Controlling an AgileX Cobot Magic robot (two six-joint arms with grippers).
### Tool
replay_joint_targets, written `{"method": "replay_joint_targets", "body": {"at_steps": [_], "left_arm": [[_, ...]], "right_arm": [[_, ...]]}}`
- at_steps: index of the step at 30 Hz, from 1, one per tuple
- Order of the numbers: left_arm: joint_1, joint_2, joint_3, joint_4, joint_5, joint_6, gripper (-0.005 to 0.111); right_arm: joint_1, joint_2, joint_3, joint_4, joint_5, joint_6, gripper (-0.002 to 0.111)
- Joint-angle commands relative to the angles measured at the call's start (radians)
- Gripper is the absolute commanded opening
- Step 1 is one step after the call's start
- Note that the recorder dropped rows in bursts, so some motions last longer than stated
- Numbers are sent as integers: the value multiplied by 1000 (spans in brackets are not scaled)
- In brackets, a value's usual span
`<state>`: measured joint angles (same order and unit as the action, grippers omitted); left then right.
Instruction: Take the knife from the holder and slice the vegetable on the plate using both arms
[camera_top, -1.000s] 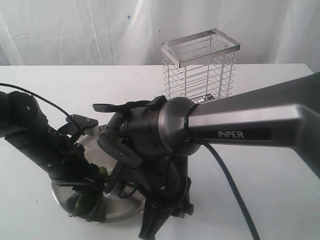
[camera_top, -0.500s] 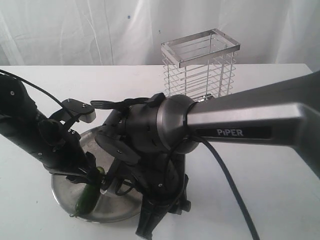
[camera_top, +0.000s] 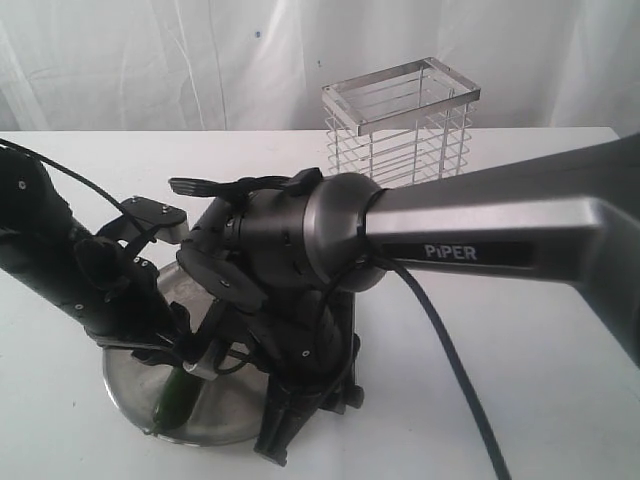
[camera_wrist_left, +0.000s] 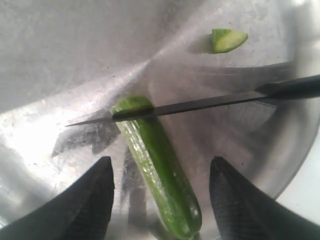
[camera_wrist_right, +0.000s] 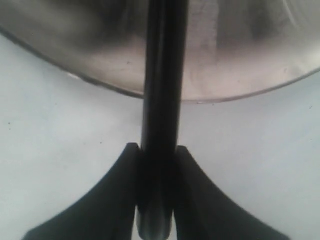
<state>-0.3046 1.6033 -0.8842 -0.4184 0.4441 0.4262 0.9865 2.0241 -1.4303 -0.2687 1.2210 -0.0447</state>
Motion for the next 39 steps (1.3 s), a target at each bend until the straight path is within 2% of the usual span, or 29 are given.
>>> {"method": "replay_joint_targets", "body": {"at_steps": [1, 19, 23, 28, 31, 39], "left_arm": [[2, -9, -1, 1, 11, -8, 60], [6, -10, -1, 37, -59, -49, 60], [50, -10, -1, 69, -83, -120, 60], [163, -10, -1, 69, -101, -188, 60], [199, -10, -1, 56, -103, -205, 60], [202, -10, -1, 30, -100, -203, 60]], "right_arm": [[2, 26, -28, 7, 0, -16, 0], [13, 63, -74, 23, -11, -42, 0], [13, 63, -74, 23, -9, -42, 0], [13, 63, -74, 23, -5, -42, 0], [13, 63, -74, 25, -10, -49, 0], [13, 63, -74, 30, -36, -68, 0]]}}
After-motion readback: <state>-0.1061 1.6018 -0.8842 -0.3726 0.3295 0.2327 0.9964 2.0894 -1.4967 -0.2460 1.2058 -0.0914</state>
